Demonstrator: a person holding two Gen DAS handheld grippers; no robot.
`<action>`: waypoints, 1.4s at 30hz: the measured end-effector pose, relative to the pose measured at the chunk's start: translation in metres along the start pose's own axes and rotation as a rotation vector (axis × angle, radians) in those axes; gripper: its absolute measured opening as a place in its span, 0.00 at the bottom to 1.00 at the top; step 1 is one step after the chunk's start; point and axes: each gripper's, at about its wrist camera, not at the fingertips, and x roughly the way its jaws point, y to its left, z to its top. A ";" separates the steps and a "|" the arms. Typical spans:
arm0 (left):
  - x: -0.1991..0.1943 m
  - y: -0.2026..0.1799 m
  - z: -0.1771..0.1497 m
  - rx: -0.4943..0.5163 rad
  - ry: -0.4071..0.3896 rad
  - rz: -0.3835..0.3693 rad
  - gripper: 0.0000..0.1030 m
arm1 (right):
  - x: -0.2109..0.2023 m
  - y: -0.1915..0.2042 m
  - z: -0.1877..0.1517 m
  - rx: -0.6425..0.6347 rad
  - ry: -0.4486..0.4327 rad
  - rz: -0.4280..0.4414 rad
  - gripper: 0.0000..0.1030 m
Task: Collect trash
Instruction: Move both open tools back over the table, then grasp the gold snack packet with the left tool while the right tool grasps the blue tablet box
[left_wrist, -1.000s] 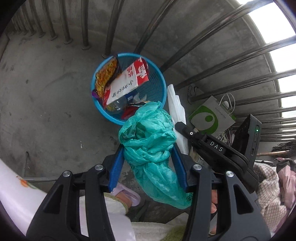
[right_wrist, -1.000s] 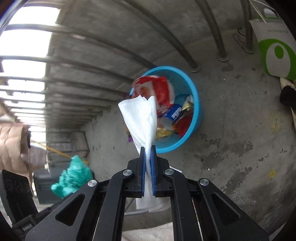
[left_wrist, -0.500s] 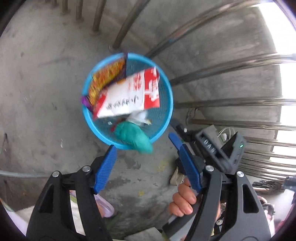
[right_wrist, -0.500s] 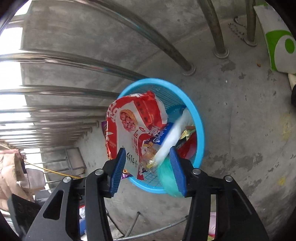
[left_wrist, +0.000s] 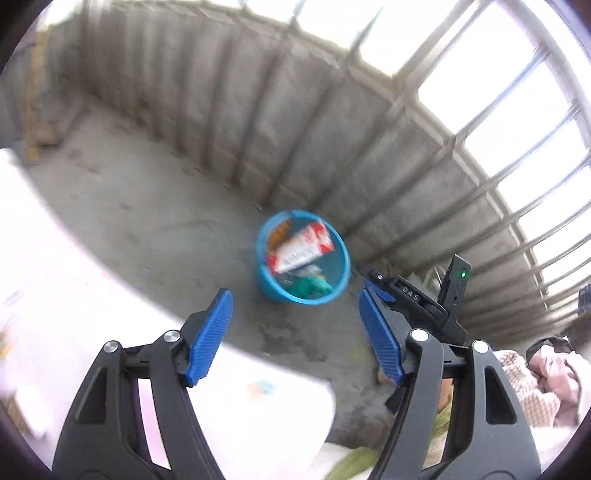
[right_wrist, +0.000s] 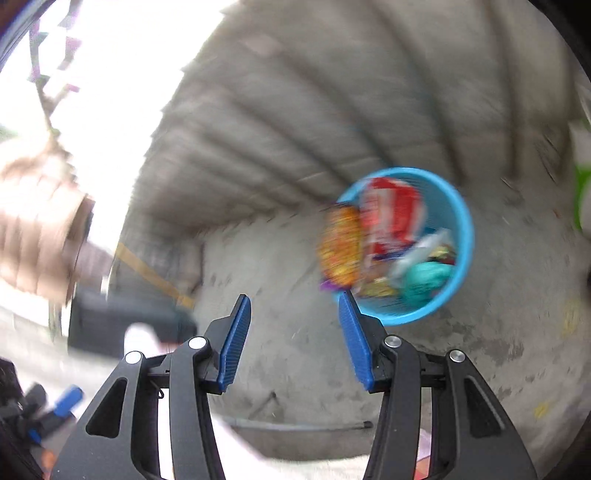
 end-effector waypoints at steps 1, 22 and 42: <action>-0.027 0.013 -0.014 -0.027 -0.050 0.024 0.67 | -0.001 0.023 -0.010 -0.079 0.027 0.012 0.53; -0.158 0.214 -0.181 -0.427 -0.319 0.354 0.76 | -0.006 0.257 -0.298 -1.093 0.511 0.114 0.81; -0.113 0.260 -0.176 -0.360 -0.216 0.428 0.52 | 0.000 0.247 -0.289 -1.092 0.490 0.000 0.73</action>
